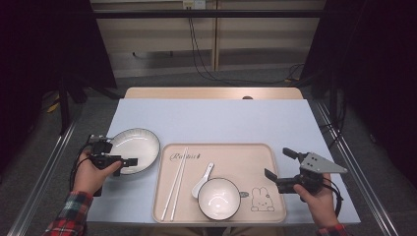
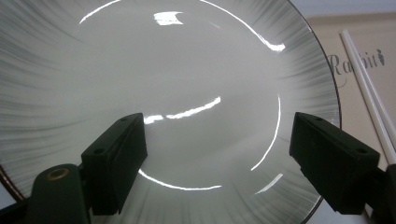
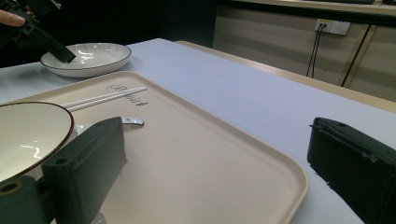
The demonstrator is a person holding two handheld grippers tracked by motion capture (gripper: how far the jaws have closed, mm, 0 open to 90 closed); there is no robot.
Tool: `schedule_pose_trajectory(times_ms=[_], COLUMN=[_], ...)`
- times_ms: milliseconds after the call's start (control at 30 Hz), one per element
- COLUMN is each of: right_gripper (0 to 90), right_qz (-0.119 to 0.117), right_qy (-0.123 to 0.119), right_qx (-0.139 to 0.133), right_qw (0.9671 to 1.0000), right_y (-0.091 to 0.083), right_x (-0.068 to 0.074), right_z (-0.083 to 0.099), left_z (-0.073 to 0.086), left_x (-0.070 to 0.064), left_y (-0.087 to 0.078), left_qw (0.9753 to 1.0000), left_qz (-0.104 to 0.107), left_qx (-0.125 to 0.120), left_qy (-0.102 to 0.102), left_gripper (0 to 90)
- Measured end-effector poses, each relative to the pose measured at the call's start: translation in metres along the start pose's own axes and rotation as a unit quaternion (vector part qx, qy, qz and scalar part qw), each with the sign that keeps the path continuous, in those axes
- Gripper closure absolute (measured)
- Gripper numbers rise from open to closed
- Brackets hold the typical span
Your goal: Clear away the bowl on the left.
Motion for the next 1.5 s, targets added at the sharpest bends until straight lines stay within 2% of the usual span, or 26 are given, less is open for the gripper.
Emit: schedule_pose_trajectory(times_ms=[133, 267, 300, 433, 600, 633, 667, 700, 733, 767, 800, 833, 900, 933, 967, 1133, 1200, 1233, 1300, 1333, 1500], right_gripper=[3.7, 3.7, 3.7, 3.7, 3.7, 3.7, 3.7, 3.7, 3.7, 3.7, 3.7, 3.7, 3.7, 3.7, 3.7, 3.7, 3.7, 3.7, 3.7, 3.7, 3.7], right_qz=[0.000, 0.000, 0.001, 0.001, 0.001, 0.001, 0.001, 0.001, -0.001, -0.001, -0.001, 0.000, 0.000, 0.000, 0.000, 0.000, 0.000, 0.000, 0.000, -0.001, 0.000], right_qy=[-0.001, -0.002, -0.002, -0.002, 0.000, -0.002, -0.001, -0.001, 0.000, 0.000, -0.003, -0.002, -0.002, 0.001, 0.001, 0.000, 0.002, 0.002, 0.001, 0.001, 0.000], right_qx=[0.000, 0.000, 0.000, 0.000, 0.000, 0.000, 0.000, 0.000, -0.001, -0.001, 0.001, 0.001, 0.002, 0.001, 0.001, 0.003, 0.002, 0.003, 0.003, 0.003, 0.003], right_qw=[1.0000, 1.0000, 1.0000, 1.0000, 1.0000, 1.0000, 1.0000, 1.0000, 1.0000, 1.0000, 1.0000, 1.0000, 1.0000, 1.0000, 1.0000, 1.0000, 1.0000, 1.0000, 1.0000, 1.0000, 1.0000], right_y=[0.000, 0.000, 0.000, -0.001, -0.001, -0.001, 0.000, 0.000, 0.000, 0.000, 0.000, 0.001, 0.001, 0.001, 0.001, 0.001, 0.001, 0.001, 0.001, 0.001, 0.001], right_x=[0.000, -0.001, -0.001, -0.001, 0.000, -0.001, 0.000, 0.000, 0.000, 0.000, 0.000, 0.000, 0.000, 0.000, 0.000, 0.001, 0.001, 0.001, 0.001, 0.001, 0.001], right_z=[0.000, 0.000, 0.000, 0.000, 0.000, 0.000, 0.000, 0.000, 0.000, 0.000, 0.000, 0.000, 0.001, 0.000, 0.000, 0.001, 0.001, 0.001, 0.001, 0.001, 0.001], left_z=[-0.002, -0.002, -0.002, -0.004, -0.008, -0.007, -0.013, -0.013, -0.010, -0.009, -0.011, -0.011, -0.012, -0.014, -0.012, -0.015, -0.017, -0.016, -0.017, -0.018, -0.018], left_x=[-0.001, 0.000, -0.001, 0.004, 0.009, 0.012, 0.011, 0.011, 0.016, 0.018, 0.019, 0.019, 0.019, 0.018, 0.020, 0.027, 0.028, 0.030, 0.030, 0.032, 0.035], left_y=[0.002, 0.001, 0.001, -0.005, -0.014, -0.016, -0.015, -0.015, -0.019, -0.022, -0.023, -0.025, -0.026, -0.026, -0.029, -0.035, -0.036, -0.037, -0.037, -0.038, -0.042], left_qw=[1.0000, 1.0000, 1.0000, 1.0000, 0.9993, 0.9995, 0.9967, 0.9967, 0.9988, 0.9992, 0.9989, 0.9991, 0.9988, 0.9983, 0.9991, 0.9984, 0.9973, 0.9978, 0.9976, 0.9975, 0.9972], left_qz=[0.000, -0.002, -0.002, -0.006, -0.017, -0.018, -0.016, -0.016, -0.017, -0.014, -0.016, -0.017, -0.019, -0.018, -0.017, -0.018, -0.017, -0.019, -0.020, -0.028, -0.031], left_qx=[-0.004, -0.001, -0.002, -0.007, -0.028, -0.021, -0.055, -0.055, -0.036, -0.030, -0.037, -0.034, -0.037, -0.043, -0.033, -0.045, -0.059, -0.053, -0.055, -0.055, -0.056], left_qy=[-0.004, 0.002, -0.003, -0.001, -0.019, -0.013, -0.058, -0.058, -0.027, -0.023, -0.025, -0.019, -0.025, -0.034, -0.021, -0.028, -0.039, -0.033, -0.038, -0.034, -0.038], left_gripper=[19.1, 19.2, 19.1, 18.8, 18.8, 18.6, 18.7, 19.4, 20.0, 20.0, 20.9, 20.4, 19.3, 19.4, 19.4, 22.5, 23.5, 23.6, 22.6, 21.6, 21.6])
Point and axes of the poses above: each handheld gripper's, and its own axes: y roughly forward along the jaws, z roughly out of its underside, x roughly to its left, the point moved 10 cm from there along y, roughly forward along the jaws, and after that the axes turned 8 degrees about -y, right-handed, at the moved point
